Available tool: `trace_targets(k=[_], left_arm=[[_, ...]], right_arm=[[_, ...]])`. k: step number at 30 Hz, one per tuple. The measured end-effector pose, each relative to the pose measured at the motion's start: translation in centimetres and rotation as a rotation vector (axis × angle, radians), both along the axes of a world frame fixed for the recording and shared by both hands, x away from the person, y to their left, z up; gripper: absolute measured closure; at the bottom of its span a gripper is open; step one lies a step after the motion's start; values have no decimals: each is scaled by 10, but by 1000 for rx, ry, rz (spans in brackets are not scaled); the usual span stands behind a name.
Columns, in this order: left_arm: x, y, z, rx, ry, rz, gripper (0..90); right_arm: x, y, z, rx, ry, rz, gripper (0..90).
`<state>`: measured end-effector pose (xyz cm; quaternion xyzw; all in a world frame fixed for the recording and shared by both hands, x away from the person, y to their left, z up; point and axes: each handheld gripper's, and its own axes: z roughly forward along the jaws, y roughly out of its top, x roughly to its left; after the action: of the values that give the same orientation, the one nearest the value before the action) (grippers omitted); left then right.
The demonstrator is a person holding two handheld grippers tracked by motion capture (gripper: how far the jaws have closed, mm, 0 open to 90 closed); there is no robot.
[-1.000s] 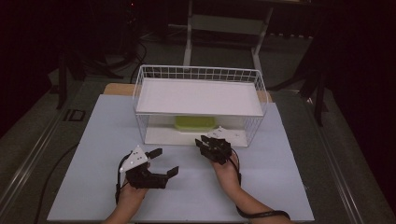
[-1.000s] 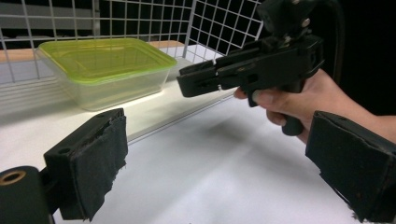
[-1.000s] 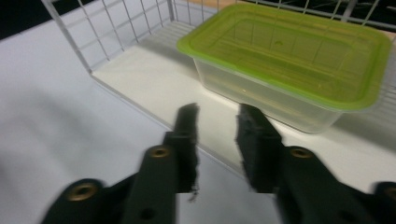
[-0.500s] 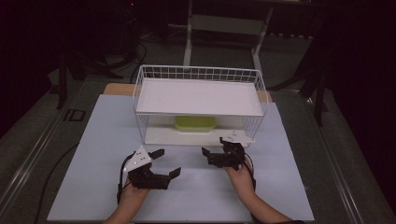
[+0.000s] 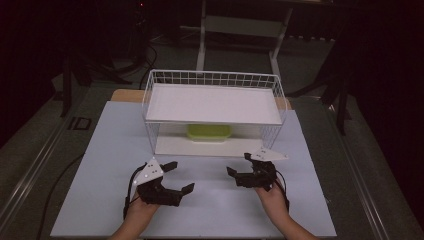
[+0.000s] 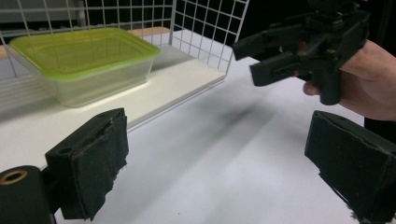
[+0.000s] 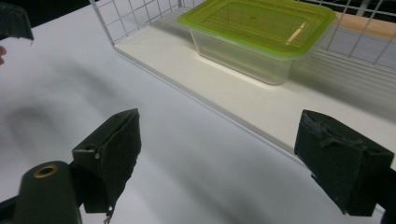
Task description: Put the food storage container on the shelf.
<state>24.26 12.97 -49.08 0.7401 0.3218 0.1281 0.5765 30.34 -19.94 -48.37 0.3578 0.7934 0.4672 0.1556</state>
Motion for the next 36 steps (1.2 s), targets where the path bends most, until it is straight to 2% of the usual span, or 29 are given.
trace_targets(k=[1, 6, 8, 10, 13, 20, 23, 27, 31, 36], left_arm=[[-3, 3, 2, -7, 3, -9, 69], [-9, 11, 4, -6, 0, -36, 69], [-14, 17, 4, -13, 1, -60, 69], [-17, 20, 5, -7, -2, -62, 69], [-21, 24, 5, -4, -3, -57, 69], [-26, 30, 4, -8, 0, -69, 68], [-28, 32, 1, 16, 4, -76, 68], [-31, 37, -2, 27, 9, -71, 68], [-31, 42, -5, 17, -2, -54, 68], [-30, 43, -10, 36, -4, -48, 68]], right_arm=[[-5, -4, 2, 18, 16, 12, 146], [-20, -12, 6, 28, -3, 40, 146], [-25, -15, 7, 42, 7, 53, 146], [-30, -19, 8, 60, 5, 58, 146], [-36, -24, 10, 54, -3, 55, 146], [-43, -41, 12, 67, 3, 49, 145], [-44, -45, 11, 67, 13, 42, 145], [-48, -57, 7, 74, 18, 35, 145], [-49, -65, 2, 49, 8, 39, 146], [-46, -76, -7, 42, 6, 18, 146]])
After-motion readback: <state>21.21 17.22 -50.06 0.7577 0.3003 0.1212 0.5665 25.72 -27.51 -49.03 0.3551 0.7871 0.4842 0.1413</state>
